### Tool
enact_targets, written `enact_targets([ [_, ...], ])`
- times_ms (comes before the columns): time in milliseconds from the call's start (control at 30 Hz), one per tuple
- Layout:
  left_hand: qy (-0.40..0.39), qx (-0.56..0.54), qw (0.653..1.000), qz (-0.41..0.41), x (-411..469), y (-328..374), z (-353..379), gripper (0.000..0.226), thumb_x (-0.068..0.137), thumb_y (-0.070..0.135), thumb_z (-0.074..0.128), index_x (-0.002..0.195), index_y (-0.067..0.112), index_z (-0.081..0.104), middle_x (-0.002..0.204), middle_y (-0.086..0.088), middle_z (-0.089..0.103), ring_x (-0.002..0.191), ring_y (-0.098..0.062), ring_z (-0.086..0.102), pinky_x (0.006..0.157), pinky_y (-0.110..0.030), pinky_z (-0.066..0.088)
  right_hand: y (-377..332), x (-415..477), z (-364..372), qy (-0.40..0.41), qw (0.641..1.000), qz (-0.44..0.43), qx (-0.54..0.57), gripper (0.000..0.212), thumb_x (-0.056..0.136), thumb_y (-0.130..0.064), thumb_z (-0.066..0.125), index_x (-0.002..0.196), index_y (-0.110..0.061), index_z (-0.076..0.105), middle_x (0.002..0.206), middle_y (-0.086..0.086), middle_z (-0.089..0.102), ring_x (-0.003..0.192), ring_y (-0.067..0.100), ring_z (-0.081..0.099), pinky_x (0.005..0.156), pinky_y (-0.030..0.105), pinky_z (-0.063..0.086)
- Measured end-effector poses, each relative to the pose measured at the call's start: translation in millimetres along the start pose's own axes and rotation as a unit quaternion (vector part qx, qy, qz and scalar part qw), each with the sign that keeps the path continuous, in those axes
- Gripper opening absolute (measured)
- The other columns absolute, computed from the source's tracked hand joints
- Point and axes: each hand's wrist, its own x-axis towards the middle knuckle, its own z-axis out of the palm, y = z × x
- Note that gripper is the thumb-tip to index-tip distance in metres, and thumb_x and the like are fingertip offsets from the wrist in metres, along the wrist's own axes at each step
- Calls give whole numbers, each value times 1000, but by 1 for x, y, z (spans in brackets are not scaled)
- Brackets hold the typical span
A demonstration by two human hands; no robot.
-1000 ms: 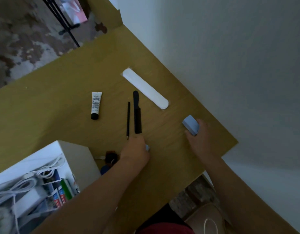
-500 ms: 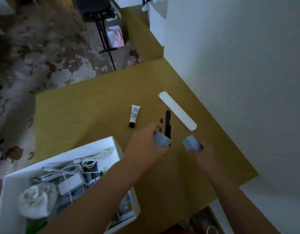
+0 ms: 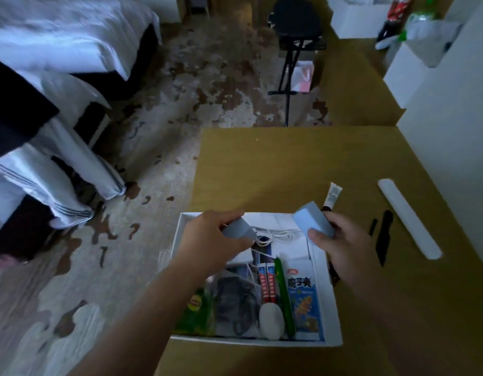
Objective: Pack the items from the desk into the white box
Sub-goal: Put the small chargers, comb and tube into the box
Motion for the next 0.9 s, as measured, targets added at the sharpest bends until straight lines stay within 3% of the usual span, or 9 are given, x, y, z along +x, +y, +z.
enact_targets([
  [133, -45, 64, 997, -13, -11, -28, -11, 50, 63, 41, 80, 111, 35, 67, 89, 22, 63, 71, 10, 54, 60, -5, 42, 7, -11, 28, -49, 997, -13, -49, 34, 79, -21, 70, 111, -23, 60, 104, 5, 62, 88, 17, 62, 62, 24, 50],
  [233, -71, 165, 984, -13, -13, -39, -5, 40, 66, 38, 77, 104, 28, 69, 100, 10, 67, 87, -7, 59, 72, -20, 47, 14, -17, 39, -55, 991, -40, -111, 39, 78, -21, 72, 114, -16, 59, 102, 1, 59, 91, 19, 60, 71, 34, 54],
  [367, -140, 211, 967, 7, -12, -44, 12, 41, 73, 39, 71, 110, 23, 66, 111, 3, 62, 103, -17, 58, 83, -25, 45, 25, -19, 49, -81, 964, -79, -239, 31, 77, -25, 70, 104, -14, 62, 89, -1, 53, 77, 11, 51, 60, 17, 36],
  [533, -207, 272, 938, 56, -8, -33, 37, 36, 87, 29, 56, 117, 12, 63, 118, -11, 61, 107, -25, 57, 90, -32, 46, 41, -21, 56, -103, 951, -64, -284, 32, 79, -28, 66, 107, -14, 61, 88, 1, 48, 76, 16, 47, 60, 21, 33],
  [733, -208, 283, 935, 53, 1, -34, 59, 32, 88, 23, 57, 119, 13, 61, 122, -11, 58, 111, -26, 56, 88, -31, 46, 53, -30, 57, -101, 941, -97, -309, 38, 82, -34, 61, 116, -17, 57, 89, -4, 43, 81, 12, 43, 67, 22, 33],
  [900, -169, 279, 942, 71, 8, -42, 67, 28, 83, 22, 63, 110, 18, 63, 116, -8, 60, 107, -25, 58, 85, -31, 46, 56, -40, 58, -103, 926, -130, -339, 41, 82, -41, 56, 118, -21, 53, 101, 0, 53, 95, 15, 49, 74, 25, 43],
])
